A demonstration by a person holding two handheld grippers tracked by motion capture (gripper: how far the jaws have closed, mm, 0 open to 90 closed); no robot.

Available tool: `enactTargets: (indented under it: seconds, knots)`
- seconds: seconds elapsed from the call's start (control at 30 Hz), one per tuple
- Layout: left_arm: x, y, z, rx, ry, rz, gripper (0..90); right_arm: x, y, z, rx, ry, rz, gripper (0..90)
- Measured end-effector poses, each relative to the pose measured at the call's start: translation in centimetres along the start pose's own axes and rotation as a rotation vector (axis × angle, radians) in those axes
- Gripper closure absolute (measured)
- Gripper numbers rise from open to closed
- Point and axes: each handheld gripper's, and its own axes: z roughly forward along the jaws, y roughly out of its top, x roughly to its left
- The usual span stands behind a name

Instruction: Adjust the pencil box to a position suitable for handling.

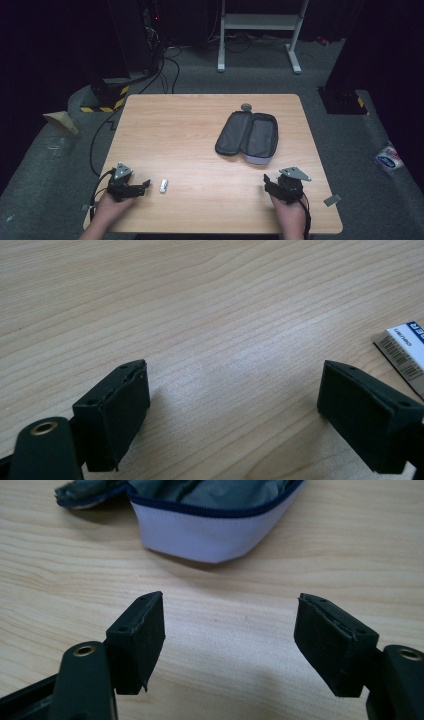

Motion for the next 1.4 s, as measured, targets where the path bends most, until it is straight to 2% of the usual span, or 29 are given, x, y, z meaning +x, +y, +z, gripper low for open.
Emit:
enactTargets:
  seconds: [0.17, 0.37, 0.47, 0.63, 0.73, 0.83, 1.07, 1.13, 1.4]
  knots:
    - [0.1, 0.1, 0.1, 0.002, -0.006, 0.008, 13.2, 0.3, 1.1, -0.4, -0.031, -0.004, -0.013, 30.8]
    - [0.0, 0.0, 0.1, 0.001, -0.003, 0.002, 13.2, 0.1, 2.8, 0.2, -0.057, -0.001, -0.013, 34.1]
    - [0.0, 0.0, 0.0, 0.002, 0.003, -0.002, 13.0, -0.3, 4.2, 1.0, -0.066, 0.019, 0.009, 34.7]
    - [0.0, 0.0, 0.0, 0.002, 0.004, -0.003, 13.0, -0.8, 5.9, 2.3, -0.076, -0.005, 0.005, 39.0]
    - [0.0, -0.1, -0.1, 0.001, 0.008, -0.005, 13.0, -1.2, 6.7, 3.1, -0.074, -0.016, 0.026, 40.2]
    - [0.0, -0.1, -0.1, 0.004, 0.010, -0.002, 13.0, -1.7, 7.3, 4.2, -0.049, -0.034, 0.030, 40.9]
    - [0.0, -0.1, -0.2, 0.004, 0.009, -0.005, 13.0, -2.8, 7.0, 6.3, 0.021, -0.058, 0.065, 37.6]
    - [0.0, -0.1, -0.2, 0.004, 0.010, -0.005, 13.0, -3.0, 6.9, 6.5, 0.033, -0.052, 0.072, 36.4]
    - [0.0, -0.1, -0.2, 0.004, 0.010, -0.005, 13.0, -1.8, 5.6, 6.2, 0.024, -0.013, 0.060, 36.5]
